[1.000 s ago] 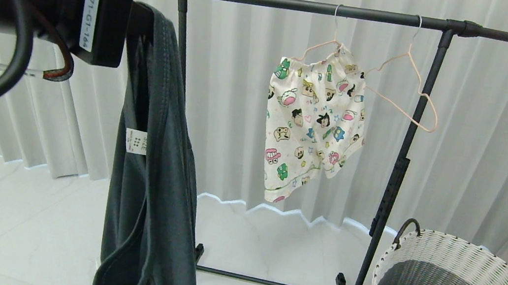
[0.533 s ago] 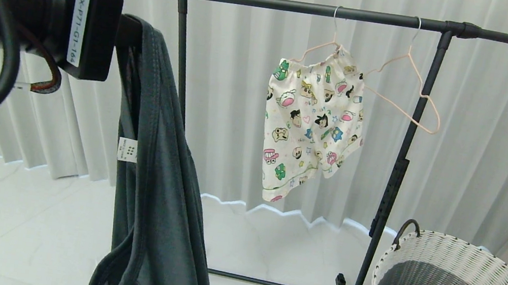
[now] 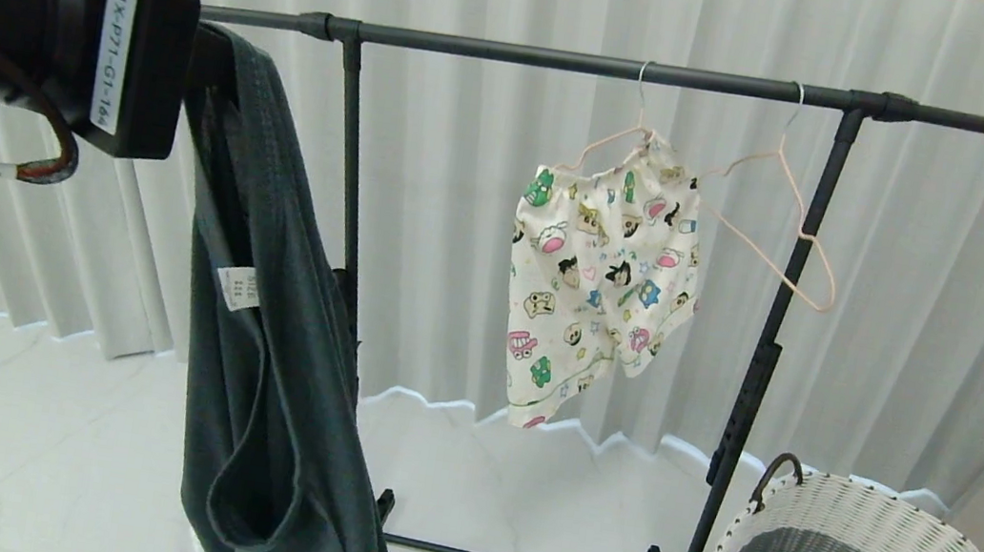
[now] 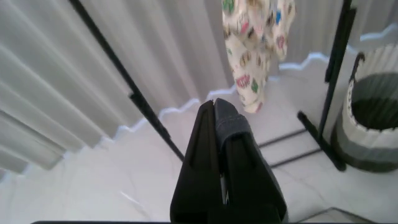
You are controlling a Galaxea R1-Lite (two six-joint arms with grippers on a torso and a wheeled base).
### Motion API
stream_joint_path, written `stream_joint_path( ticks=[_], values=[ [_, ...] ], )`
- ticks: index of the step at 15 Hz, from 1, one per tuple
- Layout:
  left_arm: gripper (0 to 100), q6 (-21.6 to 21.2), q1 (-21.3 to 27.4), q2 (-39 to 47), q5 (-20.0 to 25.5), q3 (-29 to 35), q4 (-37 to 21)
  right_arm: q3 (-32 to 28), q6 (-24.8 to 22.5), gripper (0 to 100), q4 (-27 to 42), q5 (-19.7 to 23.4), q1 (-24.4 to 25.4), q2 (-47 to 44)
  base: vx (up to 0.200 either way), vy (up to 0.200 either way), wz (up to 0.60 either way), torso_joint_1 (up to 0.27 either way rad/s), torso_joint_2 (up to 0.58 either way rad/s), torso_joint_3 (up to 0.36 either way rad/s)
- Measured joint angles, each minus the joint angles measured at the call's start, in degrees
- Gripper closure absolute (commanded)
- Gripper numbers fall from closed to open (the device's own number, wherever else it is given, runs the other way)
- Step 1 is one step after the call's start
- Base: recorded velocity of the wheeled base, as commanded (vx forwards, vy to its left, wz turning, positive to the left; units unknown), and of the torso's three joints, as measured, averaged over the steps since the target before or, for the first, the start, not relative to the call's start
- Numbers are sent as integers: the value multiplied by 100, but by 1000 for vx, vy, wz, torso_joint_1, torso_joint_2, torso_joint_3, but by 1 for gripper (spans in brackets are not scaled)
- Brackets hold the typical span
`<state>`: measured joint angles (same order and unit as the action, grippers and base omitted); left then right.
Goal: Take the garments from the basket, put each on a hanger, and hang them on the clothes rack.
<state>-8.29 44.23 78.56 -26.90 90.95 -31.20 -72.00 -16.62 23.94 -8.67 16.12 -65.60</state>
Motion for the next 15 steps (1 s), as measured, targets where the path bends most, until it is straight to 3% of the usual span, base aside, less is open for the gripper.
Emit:
stream_joint_path(
  ticks=[4,9,15],
  values=[
    [100,-5,9,-22,-161,-11,-15,12,-2,0,0,24,-5,-27,0,0,0,116,-488,-244],
    [100,-7,-5,-39,-163,-20,-22,85,-5,0,9,18,-7,-35,0,0,0,329,-481,-249],
    [100,11,-2,-44,-169,-61,-13,116,1,0,0,16,-5,-50,33,0,0,215,-418,-209]
  ],
)
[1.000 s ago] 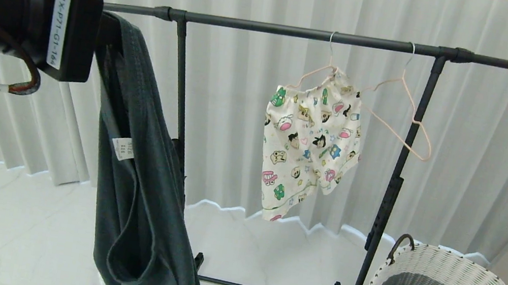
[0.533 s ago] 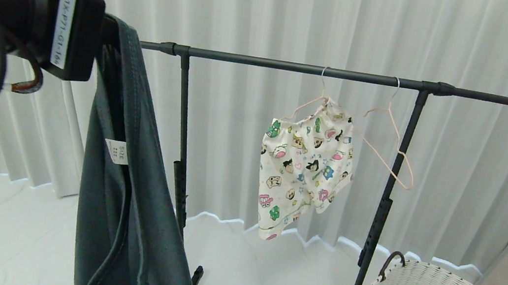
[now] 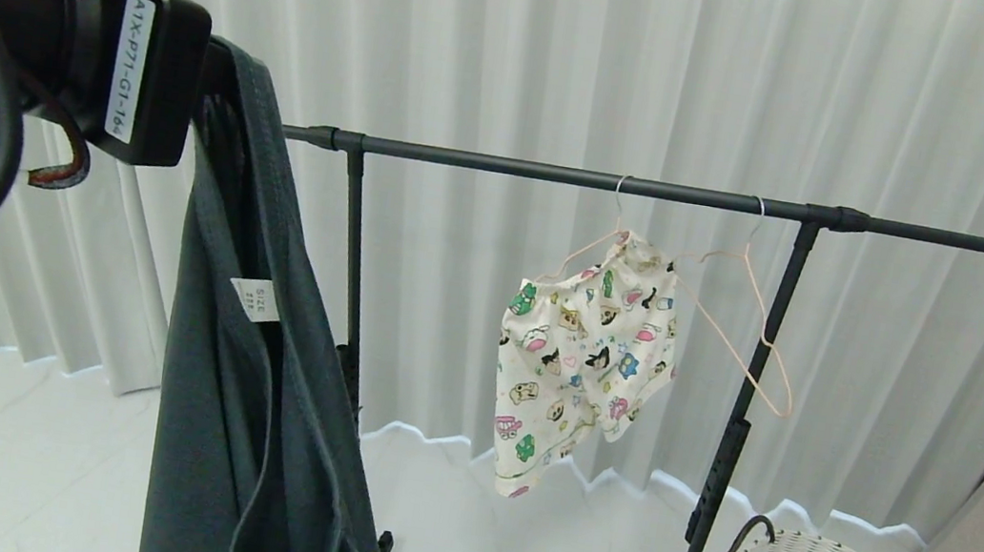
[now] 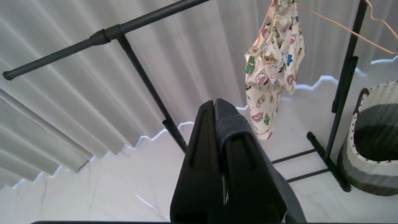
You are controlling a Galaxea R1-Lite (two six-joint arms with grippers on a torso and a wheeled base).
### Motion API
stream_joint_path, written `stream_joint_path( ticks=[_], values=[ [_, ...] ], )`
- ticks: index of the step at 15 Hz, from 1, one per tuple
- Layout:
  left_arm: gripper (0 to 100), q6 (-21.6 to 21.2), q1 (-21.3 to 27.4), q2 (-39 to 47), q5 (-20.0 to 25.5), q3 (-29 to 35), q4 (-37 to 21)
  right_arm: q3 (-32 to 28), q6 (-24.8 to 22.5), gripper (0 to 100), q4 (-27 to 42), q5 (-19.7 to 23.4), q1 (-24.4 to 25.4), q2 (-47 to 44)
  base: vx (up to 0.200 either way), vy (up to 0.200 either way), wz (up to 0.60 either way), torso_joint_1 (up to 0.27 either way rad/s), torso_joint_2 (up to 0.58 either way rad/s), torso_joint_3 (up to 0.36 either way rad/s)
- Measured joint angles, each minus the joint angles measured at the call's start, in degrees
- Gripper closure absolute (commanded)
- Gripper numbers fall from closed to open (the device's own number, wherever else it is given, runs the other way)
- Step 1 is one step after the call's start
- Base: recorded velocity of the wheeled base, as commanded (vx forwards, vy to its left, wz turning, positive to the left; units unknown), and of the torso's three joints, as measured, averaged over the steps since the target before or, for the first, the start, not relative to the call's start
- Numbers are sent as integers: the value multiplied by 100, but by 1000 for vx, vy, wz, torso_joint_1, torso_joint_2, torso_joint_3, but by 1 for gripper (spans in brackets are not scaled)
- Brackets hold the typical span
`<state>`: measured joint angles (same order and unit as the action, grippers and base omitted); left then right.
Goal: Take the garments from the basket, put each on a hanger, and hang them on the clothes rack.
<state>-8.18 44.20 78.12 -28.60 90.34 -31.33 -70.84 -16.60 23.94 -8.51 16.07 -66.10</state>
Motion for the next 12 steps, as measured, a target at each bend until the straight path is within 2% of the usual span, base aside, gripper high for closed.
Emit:
stream_joint_path(
  ticks=[5,12],
  values=[
    [100,35,-2,-28,-5,-121,-1,163,66,0,-5,293,-6,-18,200,0,0,25,-40,-17],
    [100,38,37,-44,5,-226,0,723,180,0,-13,305,-9,-66,200,0,0,7,4,-2]
  ],
)
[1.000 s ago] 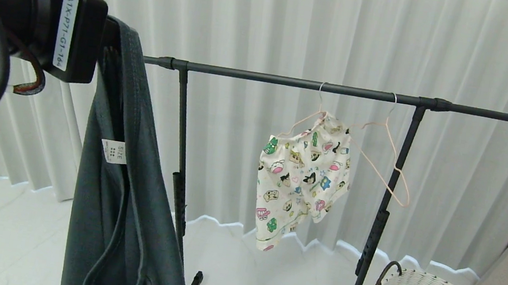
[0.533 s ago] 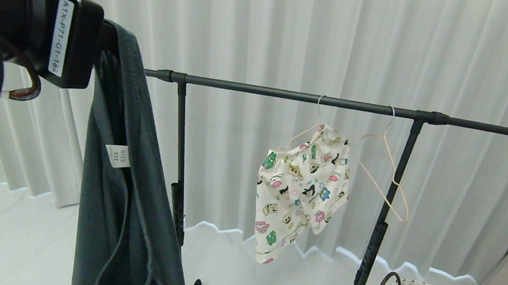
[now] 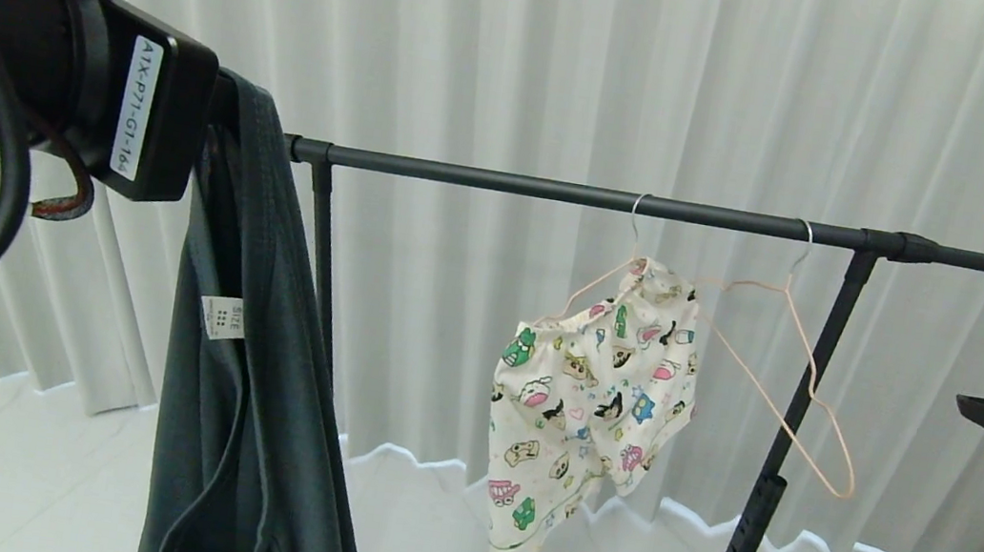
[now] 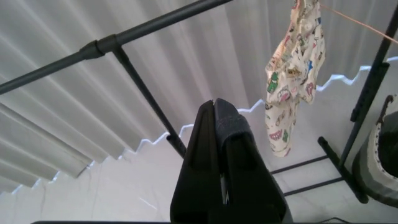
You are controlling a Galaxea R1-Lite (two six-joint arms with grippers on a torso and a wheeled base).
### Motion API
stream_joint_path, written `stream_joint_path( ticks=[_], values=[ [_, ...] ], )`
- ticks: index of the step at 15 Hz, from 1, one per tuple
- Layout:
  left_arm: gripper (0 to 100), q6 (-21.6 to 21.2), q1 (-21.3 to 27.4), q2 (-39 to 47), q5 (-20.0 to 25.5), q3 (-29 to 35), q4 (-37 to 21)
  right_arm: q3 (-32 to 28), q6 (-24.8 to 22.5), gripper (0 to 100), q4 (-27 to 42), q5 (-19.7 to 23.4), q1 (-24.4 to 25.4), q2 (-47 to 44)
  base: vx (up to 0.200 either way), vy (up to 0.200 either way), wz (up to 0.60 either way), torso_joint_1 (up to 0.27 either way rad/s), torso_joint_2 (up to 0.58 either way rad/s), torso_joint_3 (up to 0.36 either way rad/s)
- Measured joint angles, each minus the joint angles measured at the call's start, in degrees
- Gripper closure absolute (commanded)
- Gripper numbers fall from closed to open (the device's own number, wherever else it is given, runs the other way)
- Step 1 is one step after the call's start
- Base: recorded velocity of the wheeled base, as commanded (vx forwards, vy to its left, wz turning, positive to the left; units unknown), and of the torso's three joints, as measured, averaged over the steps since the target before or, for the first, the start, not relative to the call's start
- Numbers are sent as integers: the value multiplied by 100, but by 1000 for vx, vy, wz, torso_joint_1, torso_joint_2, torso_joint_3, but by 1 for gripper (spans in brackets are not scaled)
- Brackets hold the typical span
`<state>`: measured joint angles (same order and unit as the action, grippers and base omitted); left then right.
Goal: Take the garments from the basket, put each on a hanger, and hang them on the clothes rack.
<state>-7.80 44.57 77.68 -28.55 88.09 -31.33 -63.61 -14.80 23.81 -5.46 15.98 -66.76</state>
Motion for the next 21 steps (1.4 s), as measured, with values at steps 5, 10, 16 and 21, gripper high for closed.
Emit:
stream_joint_path(
  ticks=[5,10,16,21],
  values=[
    [100,-51,5,-4,-5,-13,-1,251,1012,0,-6,5,-9,-212,200,0,0,2,1,1],
    [100,-90,79,-41,-84,-11,0,433,1843,0,-5,22,-5,-573,80,0,0,1,1,0],
    [100,-89,85,-144,-546,-11,0,512,2673,0,-407,27,-68,-1673,0,0,0,0,0,0],
    [100,-79,201,-185,-681,-11,2,514,2676,0,-1065,27,-236,-2571,0,0,0,0,0,0]
  ],
)
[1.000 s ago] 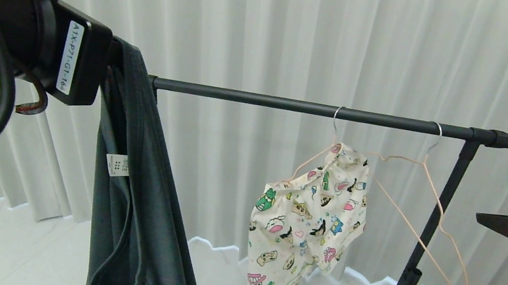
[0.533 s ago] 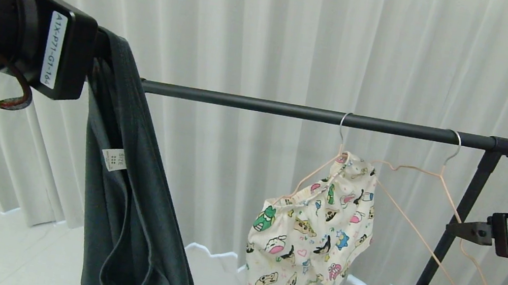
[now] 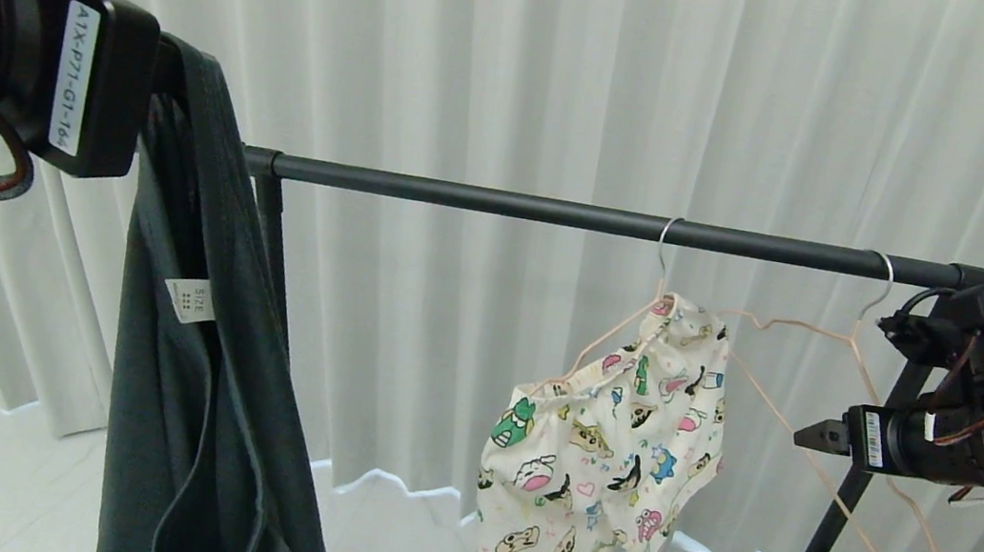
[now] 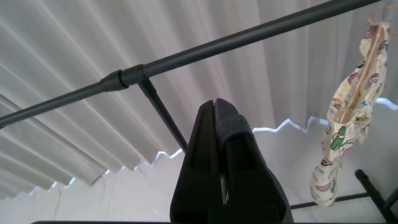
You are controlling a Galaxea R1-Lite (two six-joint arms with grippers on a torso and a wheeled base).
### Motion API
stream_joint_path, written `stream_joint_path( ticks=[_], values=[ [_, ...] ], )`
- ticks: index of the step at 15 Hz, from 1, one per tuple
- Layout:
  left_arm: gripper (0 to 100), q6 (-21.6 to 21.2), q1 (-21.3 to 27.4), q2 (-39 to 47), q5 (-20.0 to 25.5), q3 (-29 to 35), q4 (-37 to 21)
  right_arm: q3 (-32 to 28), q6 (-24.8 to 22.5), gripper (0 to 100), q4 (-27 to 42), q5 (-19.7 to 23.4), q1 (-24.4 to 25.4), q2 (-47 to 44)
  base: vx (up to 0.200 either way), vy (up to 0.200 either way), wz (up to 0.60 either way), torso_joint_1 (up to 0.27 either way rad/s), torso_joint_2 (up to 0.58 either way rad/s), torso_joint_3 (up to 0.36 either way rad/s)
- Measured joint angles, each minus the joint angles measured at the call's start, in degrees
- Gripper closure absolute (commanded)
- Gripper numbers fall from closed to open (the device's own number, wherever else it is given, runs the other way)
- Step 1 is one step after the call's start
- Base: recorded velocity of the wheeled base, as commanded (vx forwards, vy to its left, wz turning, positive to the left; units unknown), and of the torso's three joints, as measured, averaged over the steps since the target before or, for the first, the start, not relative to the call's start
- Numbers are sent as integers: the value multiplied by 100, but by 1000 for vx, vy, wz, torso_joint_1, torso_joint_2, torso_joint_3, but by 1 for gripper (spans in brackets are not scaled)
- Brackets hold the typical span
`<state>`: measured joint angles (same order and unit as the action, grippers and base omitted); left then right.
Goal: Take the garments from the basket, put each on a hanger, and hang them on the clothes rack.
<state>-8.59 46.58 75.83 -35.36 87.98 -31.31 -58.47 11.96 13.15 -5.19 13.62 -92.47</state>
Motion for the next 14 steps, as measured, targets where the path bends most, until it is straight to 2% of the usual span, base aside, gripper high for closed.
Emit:
stream_joint_path(
  ticks=[4,5,14],
  values=[
    [100,-7,52,5,1,-2,2,1,-217,0,-356,77,-218,-369,0,0,0,0,0,0],
    [100,-10,55,11,1,-2,2,6,-233,100,-361,235,-238,-406,0,0,0,0,0,0],
    [100,-21,61,16,-65,0,0,23,-250,100,-358,301,-240,-354,0,0,0,0,0,0]
  ],
)
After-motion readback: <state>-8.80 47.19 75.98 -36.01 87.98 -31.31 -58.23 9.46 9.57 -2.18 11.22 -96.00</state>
